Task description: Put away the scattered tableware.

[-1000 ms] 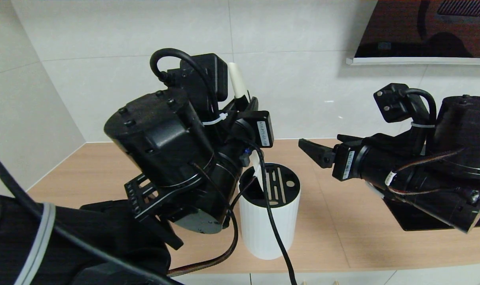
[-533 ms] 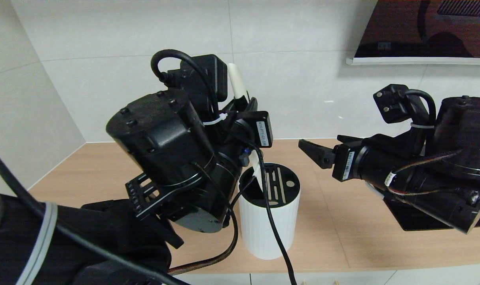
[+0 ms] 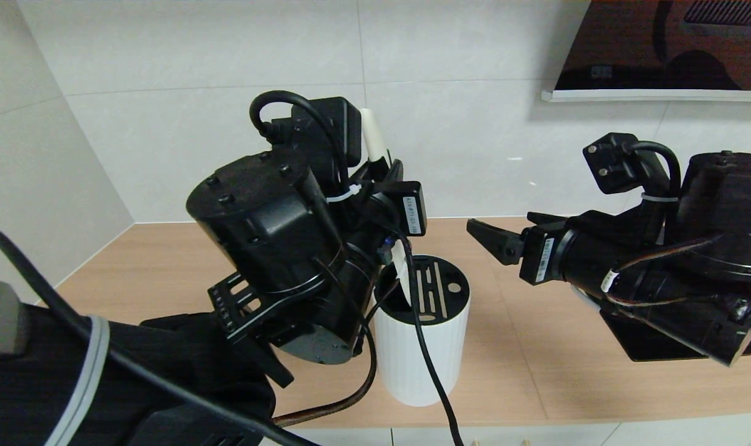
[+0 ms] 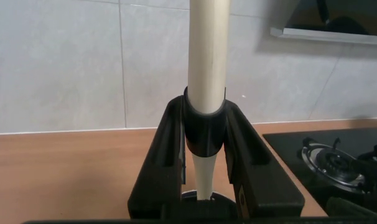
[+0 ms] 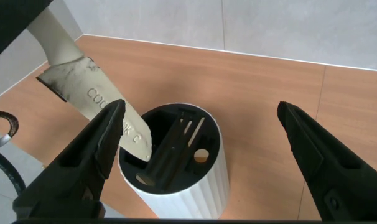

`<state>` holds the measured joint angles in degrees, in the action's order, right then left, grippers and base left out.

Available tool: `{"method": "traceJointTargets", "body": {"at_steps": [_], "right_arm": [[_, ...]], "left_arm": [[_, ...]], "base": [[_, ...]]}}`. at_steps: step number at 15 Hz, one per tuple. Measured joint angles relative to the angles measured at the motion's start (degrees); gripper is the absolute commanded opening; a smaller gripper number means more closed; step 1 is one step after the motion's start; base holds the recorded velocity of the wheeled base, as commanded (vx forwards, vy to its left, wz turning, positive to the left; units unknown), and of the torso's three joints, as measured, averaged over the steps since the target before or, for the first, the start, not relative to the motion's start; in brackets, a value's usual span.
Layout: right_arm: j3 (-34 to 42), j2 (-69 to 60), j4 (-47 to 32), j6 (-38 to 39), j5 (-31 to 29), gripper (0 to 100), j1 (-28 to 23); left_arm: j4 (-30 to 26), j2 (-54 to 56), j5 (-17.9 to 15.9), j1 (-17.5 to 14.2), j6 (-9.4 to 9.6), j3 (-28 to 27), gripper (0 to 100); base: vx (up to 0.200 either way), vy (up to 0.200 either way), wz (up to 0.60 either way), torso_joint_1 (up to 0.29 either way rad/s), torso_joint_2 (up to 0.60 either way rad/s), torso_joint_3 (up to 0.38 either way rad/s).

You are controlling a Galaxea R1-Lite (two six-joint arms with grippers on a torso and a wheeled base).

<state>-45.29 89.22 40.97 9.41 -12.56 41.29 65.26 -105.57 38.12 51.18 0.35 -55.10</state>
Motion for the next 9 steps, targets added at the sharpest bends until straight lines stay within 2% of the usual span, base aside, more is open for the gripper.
{"method": "traceJointTargets", "body": {"at_steps": [9], "right_arm": [[0.1, 0.5, 0.0, 0.0, 0.0, 100, 0.0]], "left_arm": [[0.4, -3.5, 0.0, 0.1, -0.04, 0.4, 0]], "base": [[0.000, 0.000, 0.00, 0.000, 0.00, 0.000]]}}
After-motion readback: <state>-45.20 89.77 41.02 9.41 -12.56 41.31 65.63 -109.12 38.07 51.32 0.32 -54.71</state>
